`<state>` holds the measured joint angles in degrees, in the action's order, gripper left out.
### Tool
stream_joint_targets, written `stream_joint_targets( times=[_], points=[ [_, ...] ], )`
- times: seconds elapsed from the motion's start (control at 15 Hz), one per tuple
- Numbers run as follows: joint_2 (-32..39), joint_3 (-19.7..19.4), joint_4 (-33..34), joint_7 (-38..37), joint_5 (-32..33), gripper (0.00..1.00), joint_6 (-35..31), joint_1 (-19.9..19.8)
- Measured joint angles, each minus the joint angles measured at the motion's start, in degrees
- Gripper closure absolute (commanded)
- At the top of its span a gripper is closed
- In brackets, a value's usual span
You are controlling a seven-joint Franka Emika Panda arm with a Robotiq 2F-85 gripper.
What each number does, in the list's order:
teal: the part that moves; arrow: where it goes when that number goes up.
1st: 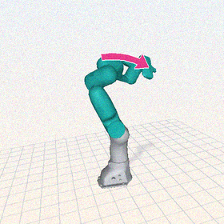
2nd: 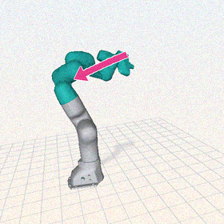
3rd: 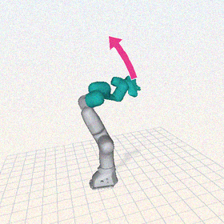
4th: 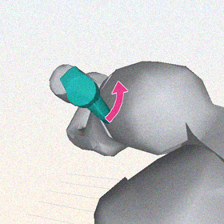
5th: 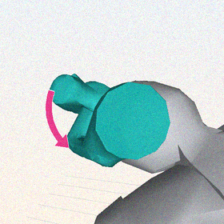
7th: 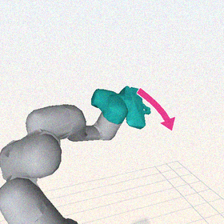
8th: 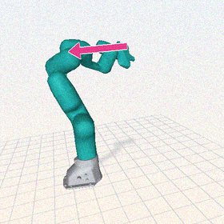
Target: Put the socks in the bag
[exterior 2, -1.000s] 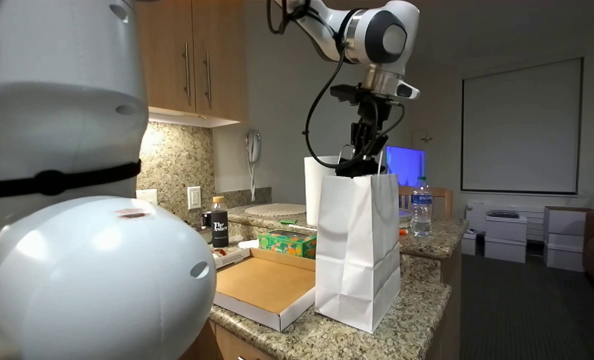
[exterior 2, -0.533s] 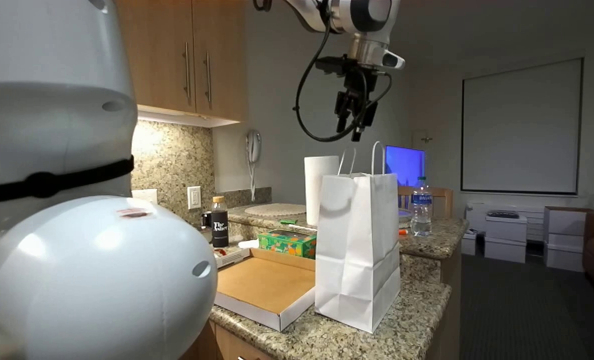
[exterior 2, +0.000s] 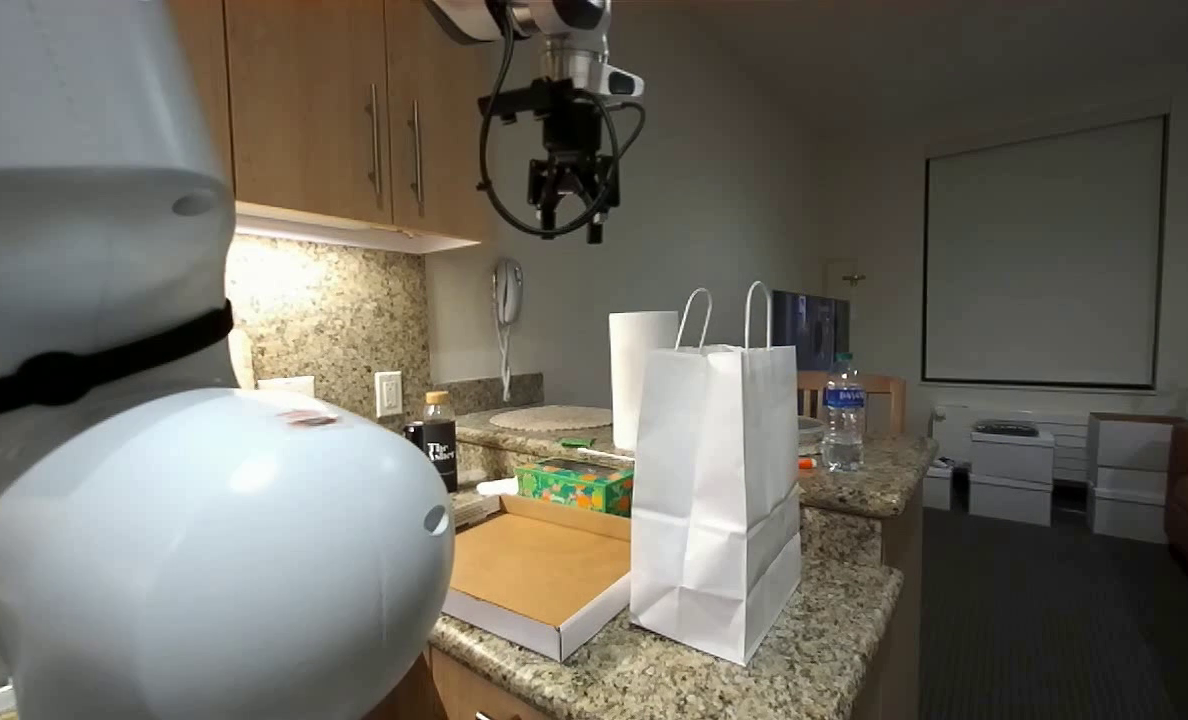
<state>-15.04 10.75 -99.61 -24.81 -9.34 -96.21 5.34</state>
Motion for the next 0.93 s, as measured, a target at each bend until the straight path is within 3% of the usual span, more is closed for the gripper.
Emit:
stream_joint_targets(
  times=[0.2,0.47,0.67,0.93],
  points=[
    [0.9,4.8,-4.8,0.3,4.5,0.0,-2.8,3.2],
    [1.9,9.6,-16.8,0.3,12.5,0.0,-19.5,6.3],
    [4.1,10.9,-24.3,0.3,14.5,0.0,-30.2,7.6],
    [9.1,9.6,-27.1,1.8,11.8,0.0,-36.3,8.1]
  ],
)
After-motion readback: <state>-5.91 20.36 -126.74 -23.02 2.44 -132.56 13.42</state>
